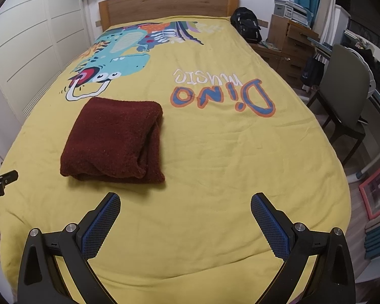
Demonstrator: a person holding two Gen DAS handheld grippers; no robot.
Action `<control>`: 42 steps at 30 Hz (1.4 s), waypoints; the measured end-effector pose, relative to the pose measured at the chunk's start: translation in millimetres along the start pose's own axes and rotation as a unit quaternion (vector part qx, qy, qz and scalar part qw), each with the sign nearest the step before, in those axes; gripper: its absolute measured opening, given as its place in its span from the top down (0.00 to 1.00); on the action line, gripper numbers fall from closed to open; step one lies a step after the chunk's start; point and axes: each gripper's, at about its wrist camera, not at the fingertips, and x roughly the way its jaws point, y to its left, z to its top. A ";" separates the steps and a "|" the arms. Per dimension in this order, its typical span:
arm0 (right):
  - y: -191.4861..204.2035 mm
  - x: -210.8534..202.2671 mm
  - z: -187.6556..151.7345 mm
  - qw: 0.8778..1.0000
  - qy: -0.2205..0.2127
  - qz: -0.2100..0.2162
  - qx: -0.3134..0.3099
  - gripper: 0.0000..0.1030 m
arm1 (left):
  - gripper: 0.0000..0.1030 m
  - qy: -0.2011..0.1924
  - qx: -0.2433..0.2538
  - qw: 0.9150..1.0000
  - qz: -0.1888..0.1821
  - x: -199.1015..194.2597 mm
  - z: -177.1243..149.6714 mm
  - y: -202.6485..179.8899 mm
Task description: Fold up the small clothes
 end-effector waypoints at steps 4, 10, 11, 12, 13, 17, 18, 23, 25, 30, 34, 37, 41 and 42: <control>2.4 -1.1 2.2 1.000 0.000 0.001 -0.002 0.00 | 0.01 0.000 0.000 1.000 -0.001 -0.1 0.3 0.3; 6.6 -2.4 3.5 1.000 0.002 0.002 -0.009 0.00 | 0.01 -0.001 -0.001 1.000 0.003 -1.2 1.3 0.3; 6.6 -2.3 3.6 1.000 0.001 0.002 -0.010 0.00 | 0.01 -0.001 -0.001 1.000 0.003 -1.1 1.1 0.5; 7.2 -2.4 3.8 1.000 0.001 0.001 -0.011 0.00 | 0.01 0.000 -0.001 1.000 0.002 -1.0 0.9 0.4; 7.6 -2.3 3.9 1.000 0.001 0.000 -0.012 0.00 | 0.01 0.000 -0.001 1.000 0.002 -1.1 0.9 0.3; 8.5 -1.8 4.3 1.000 0.001 0.000 -0.012 0.00 | 0.01 0.000 -0.002 1.000 0.000 -1.5 0.1 0.1; 8.5 -1.6 4.2 1.000 0.001 0.001 -0.012 0.00 | 0.01 -0.001 -0.001 1.000 0.000 -1.7 0.1 0.0; 8.9 -1.5 4.0 1.000 0.002 0.000 -0.012 0.00 | 0.01 -0.001 -0.005 1.000 -0.002 -1.7 0.0 1.1; 9.3 -1.9 3.9 1.000 0.002 0.000 -0.013 0.00 | 0.01 -0.002 -0.004 1.000 -0.002 -2.0 -0.3 1.0; 8.9 -1.8 3.3 1.000 0.002 -0.001 -0.013 0.00 | 0.01 -0.001 -0.002 1.000 -0.002 -1.7 -0.5 -0.1; 8.0 0.1 2.0 1.000 0.004 0.000 -0.013 0.00 | 0.01 0.000 -0.002 1.000 -0.003 -1.7 -1.4 0.0; 7.5 1.3 1.2 1.000 0.006 0.001 -0.014 0.00 | 0.01 0.002 -0.001 1.000 -0.003 -0.8 -1.9 0.2; 6.0 1.9 0.8 1.000 0.009 0.004 -0.014 0.00 | 0.01 0.003 0.003 1.000 -0.003 0.3 -1.8 0.3; 6.1 2.3 0.4 1.000 0.010 0.004 -0.014 0.00 | 0.01 0.004 0.003 1.000 -0.003 0.5 -1.8 0.3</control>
